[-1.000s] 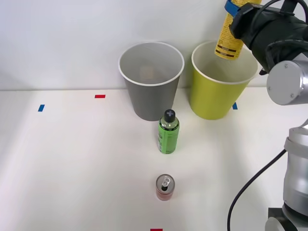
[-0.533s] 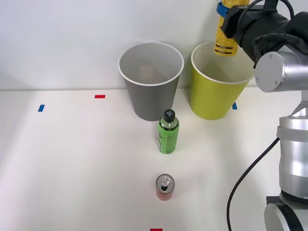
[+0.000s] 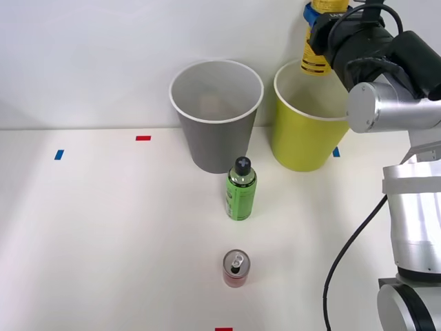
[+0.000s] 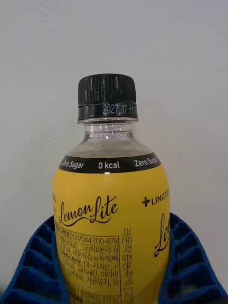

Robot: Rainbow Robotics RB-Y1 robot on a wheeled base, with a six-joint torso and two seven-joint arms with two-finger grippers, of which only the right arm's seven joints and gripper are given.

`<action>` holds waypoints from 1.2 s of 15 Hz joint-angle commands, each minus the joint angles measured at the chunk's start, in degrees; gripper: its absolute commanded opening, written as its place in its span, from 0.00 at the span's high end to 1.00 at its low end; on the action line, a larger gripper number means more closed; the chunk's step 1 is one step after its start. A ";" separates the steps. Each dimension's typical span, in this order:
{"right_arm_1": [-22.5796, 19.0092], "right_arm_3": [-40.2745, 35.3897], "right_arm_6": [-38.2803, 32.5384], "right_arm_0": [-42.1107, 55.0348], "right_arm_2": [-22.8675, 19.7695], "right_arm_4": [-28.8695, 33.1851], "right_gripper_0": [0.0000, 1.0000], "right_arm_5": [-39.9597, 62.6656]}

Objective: Put cans in the gray bin, plastic bottles in the light green bin

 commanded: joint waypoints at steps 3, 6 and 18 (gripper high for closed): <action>-0.95 -0.16 0.51 0.61 -0.15 -0.99 0.00 -0.01; -2.71 -5.17 0.69 4.82 1.25 -1.87 0.00 -0.01; -4.47 -50.08 1.48 50.44 -2.09 -1.69 0.00 -2.47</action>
